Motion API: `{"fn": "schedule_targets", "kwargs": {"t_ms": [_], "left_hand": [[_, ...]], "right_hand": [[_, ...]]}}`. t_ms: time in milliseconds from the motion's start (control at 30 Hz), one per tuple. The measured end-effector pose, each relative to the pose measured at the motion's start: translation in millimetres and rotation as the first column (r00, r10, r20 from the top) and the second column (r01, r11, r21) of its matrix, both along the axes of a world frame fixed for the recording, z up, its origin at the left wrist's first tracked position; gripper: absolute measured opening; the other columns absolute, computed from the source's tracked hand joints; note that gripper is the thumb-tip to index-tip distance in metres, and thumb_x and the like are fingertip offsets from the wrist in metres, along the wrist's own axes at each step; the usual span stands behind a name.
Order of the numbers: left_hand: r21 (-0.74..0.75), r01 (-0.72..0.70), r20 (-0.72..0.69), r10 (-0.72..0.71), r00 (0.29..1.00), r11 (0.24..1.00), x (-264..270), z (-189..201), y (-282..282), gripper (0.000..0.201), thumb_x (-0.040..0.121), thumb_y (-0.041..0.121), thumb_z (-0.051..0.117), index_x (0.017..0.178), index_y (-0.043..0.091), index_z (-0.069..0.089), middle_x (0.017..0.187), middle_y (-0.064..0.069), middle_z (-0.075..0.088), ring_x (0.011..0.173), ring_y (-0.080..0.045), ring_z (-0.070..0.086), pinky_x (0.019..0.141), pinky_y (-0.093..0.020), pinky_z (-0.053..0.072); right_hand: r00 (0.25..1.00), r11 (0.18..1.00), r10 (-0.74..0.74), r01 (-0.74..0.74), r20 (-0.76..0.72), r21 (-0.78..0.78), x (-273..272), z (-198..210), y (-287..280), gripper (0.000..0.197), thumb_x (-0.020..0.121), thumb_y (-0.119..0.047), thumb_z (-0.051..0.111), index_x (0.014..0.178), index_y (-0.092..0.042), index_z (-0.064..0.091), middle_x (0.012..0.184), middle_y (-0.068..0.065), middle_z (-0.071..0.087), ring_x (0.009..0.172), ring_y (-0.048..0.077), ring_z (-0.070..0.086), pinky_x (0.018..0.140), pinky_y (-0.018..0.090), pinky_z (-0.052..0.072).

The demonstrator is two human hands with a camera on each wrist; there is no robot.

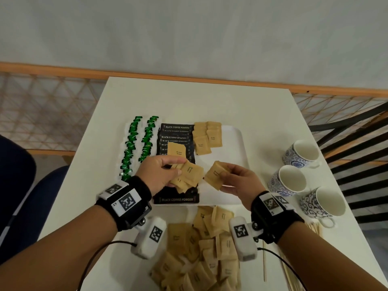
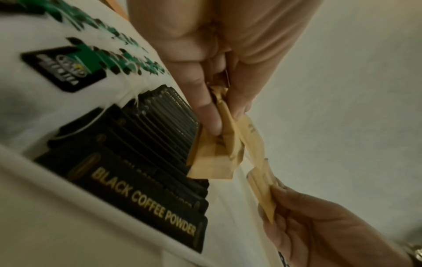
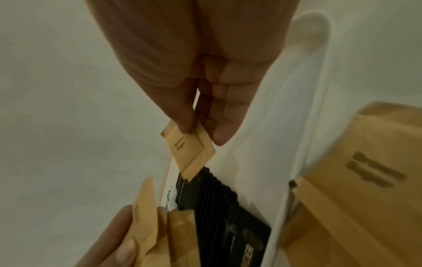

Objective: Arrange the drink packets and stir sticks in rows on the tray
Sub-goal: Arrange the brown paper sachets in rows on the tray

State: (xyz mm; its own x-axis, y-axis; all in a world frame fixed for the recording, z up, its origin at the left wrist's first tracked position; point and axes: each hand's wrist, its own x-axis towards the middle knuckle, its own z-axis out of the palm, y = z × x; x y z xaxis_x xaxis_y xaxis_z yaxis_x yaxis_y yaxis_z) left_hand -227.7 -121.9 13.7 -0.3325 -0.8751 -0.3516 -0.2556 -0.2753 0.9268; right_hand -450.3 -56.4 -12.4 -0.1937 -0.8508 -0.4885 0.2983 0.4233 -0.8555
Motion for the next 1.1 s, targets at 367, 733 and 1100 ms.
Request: {"fn": "schedule_targets", "kwargs": {"t_ms": [367, 733, 1100], "left_hand": [[-0.092, 0.068, 0.053, -0.064, 0.997, 0.993, -13.9, -8.2, -38.2, 0.036, 0.086, 0.001, 0.065, 0.089, 0.037, 0.071, 0.091, 0.005, 0.074, 0.075, -0.008, 0.07, 0.062, -0.023, 0.056], [-0.089, 0.118, 0.057, -0.114, 0.992, 0.989, -29.0, -17.7, -55.6, 0.036, 0.085, 0.003, 0.066, 0.09, 0.039, 0.071, 0.095, 0.007, 0.073, 0.082, -0.011, 0.071, 0.065, -0.027, 0.057], [-0.073, 0.142, 0.058, -0.138, 0.989, 0.987, -35.0, -23.0, -55.6, 0.033, 0.085, 0.002, 0.066, 0.092, 0.034, 0.071, 0.096, 0.003, 0.073, 0.082, -0.013, 0.07, 0.063, -0.024, 0.056]], "right_hand": [[0.884, 0.999, -0.027, 0.042, -0.466, 0.023, -36.3, -34.4, -72.3, 0.015, 0.093, -0.012, 0.056, 0.101, -0.017, 0.068, 0.083, -0.005, 0.068, 0.08, 0.014, 0.063, 0.073, 0.027, 0.051], [0.721, 0.998, 0.06, -0.024, -0.691, 0.062, -50.2, -40.2, -125.5, 0.019, 0.084, -0.027, 0.067, 0.101, -0.021, 0.073, 0.092, -0.001, 0.072, 0.085, 0.019, 0.065, 0.083, 0.036, 0.054], [0.626, 0.992, 0.105, -0.009, -0.773, 0.127, -47.1, -37.6, -129.3, 0.007, 0.081, -0.035, 0.069, 0.082, -0.028, 0.066, 0.08, -0.01, 0.066, 0.075, 0.01, 0.061, 0.063, 0.022, 0.045]]}}
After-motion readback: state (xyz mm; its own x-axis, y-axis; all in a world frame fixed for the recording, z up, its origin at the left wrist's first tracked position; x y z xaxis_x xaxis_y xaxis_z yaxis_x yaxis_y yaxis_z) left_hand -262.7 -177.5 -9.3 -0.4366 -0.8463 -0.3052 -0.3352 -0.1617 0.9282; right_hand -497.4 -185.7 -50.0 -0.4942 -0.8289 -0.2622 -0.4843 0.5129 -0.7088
